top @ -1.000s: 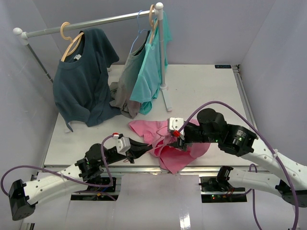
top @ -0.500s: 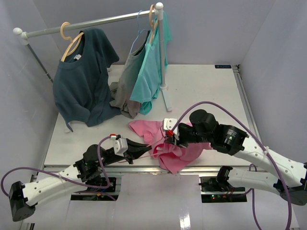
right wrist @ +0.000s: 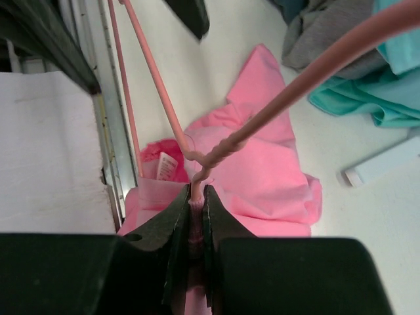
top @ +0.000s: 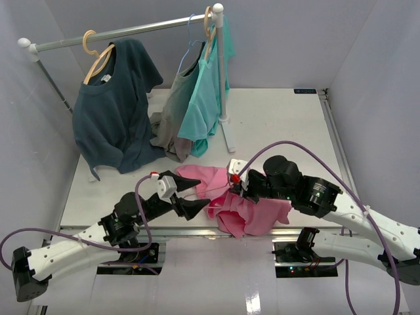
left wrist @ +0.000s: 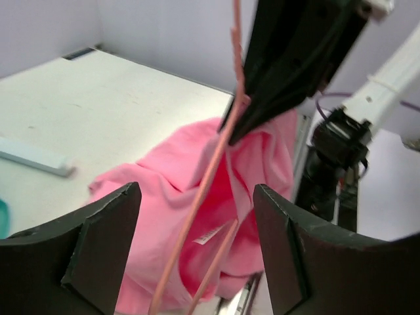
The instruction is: Place the t-shirt on the hanger
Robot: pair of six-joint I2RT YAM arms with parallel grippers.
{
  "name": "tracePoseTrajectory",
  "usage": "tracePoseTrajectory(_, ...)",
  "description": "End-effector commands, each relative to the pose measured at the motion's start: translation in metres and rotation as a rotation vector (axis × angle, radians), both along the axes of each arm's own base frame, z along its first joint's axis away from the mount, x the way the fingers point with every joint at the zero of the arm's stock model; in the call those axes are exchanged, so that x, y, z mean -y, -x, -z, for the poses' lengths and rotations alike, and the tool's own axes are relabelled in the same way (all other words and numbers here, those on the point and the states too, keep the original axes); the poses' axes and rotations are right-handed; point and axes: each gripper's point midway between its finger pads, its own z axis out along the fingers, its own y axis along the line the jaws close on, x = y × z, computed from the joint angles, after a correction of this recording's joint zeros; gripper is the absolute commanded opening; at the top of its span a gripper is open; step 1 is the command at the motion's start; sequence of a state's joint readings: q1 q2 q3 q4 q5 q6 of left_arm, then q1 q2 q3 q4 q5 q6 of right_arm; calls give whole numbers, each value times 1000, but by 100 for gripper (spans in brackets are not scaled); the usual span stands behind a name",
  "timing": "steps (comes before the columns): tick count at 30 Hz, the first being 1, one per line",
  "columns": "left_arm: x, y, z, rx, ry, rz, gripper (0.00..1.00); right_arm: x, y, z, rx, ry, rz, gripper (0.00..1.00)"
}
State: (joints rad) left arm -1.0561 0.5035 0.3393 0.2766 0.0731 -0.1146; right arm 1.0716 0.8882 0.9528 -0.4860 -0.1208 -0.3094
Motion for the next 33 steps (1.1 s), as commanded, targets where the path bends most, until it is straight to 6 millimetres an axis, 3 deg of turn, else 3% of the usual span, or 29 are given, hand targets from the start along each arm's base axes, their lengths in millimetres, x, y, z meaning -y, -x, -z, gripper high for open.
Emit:
tracePoseTrajectory(1,-27,-31,-48,-64,54,-233,82,13,-23,-29,46,-114,200,8)
tracePoseTrajectory(4,-60,-54,-70,-127,123,-441,80,28,-31,-33,53,-130,293,8)
tracePoseTrajectory(7,-78,-52,-83,-191,191,-488,77,39,-35,-39,54,-136,353,8)
tracePoseTrajectory(10,-87,-51,-66,-310,198,-527,68,49,-35,-49,49,-165,397,8)
tracePoseTrajectory(15,-53,-41,0,-420,44,-418,69,64,-38,-66,58,-215,470,8)
tracePoseTrajectory(19,-36,-44,54,-520,-34,-424,68,71,-43,-73,62,-234,523,8)
tracePoseTrajectory(21,-28,-42,69,-546,-34,-401,68,73,-43,-74,59,-238,535,8)
tracePoseTrajectory(26,-7,-34,72,-583,48,-296,69,74,-43,-73,49,-248,543,8)
tracePoseTrajectory(33,10,-41,73,-606,90,-276,69,66,-40,-69,27,-262,519,8)
